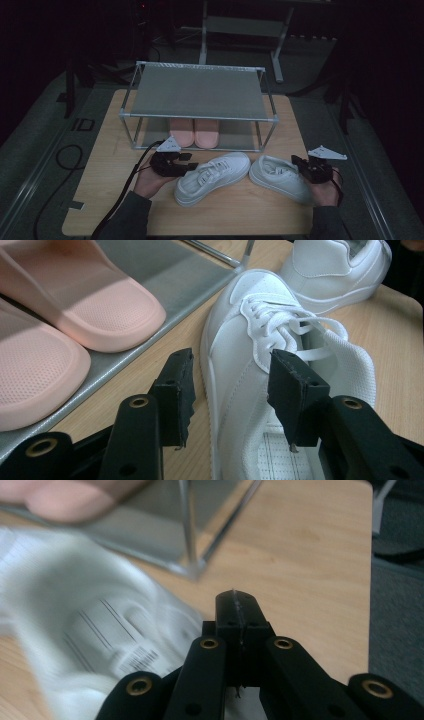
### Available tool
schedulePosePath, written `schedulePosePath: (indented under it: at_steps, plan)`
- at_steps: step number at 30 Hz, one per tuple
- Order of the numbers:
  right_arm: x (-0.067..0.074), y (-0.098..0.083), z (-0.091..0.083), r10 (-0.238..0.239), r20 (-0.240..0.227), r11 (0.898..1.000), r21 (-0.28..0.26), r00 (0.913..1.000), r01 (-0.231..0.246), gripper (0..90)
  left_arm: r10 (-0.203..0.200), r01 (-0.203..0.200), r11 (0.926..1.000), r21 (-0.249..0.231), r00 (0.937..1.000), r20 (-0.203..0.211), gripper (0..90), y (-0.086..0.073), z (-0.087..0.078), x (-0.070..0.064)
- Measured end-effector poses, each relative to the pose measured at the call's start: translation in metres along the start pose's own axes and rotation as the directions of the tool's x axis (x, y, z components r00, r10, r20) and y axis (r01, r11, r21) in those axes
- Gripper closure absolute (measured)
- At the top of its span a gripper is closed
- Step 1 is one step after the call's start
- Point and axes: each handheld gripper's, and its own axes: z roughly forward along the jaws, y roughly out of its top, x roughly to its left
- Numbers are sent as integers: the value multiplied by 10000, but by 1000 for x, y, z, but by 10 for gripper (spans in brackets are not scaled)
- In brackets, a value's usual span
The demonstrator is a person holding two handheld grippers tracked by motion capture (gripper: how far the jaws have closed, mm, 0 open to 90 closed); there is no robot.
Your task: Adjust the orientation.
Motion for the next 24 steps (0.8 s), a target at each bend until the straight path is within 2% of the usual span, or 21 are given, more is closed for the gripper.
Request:
schedulePosePath:
  at_steps: [3, 5, 9, 13, 16, 20, 24]
  plan:
    - [11, 9, -6, -94, -81, 9995, -304, 9999, 92, 900, 21, -21, 10000, 21, 10000, 18, 532, 0, 1, 0]
    - [22, 14, -8, -245, -431, 9991, -365, 9988, 229, 900, 29, -29, 10000, 51, 10000, 35, 531, -1, 1, -1]
    - [49, 19, -3, -889, -737, 9960, 65, 9933, 896, 900, 23, -23, 10000, 52, 10000, 40, 531, -1, 1, -1]
    - [72, 21, 8, -1421, -854, 9868, 664, 9862, 1480, 900, 14, -14, 10000, 43, 10000, 59, 532, -1, 1, -1]
    - [79, 20, 15, -1326, -904, 9857, 930, 9870, 1409, 900, 2, -3, 10000, 43, 10000, 72, 531, -1, 1, 0]
    - [81, 19, 17, -984, -857, 9910, 829, 9914, 1055, 900, -22, 21, 10000, 73, 10000, 81, 531, -2, 1, 1]
    - [81, 15, 24, -961, -798, 9861, 1280, 9922, 1058, 900, -44, 44, 10000, 51, 10000, 87, 531, -2, 1, 1]
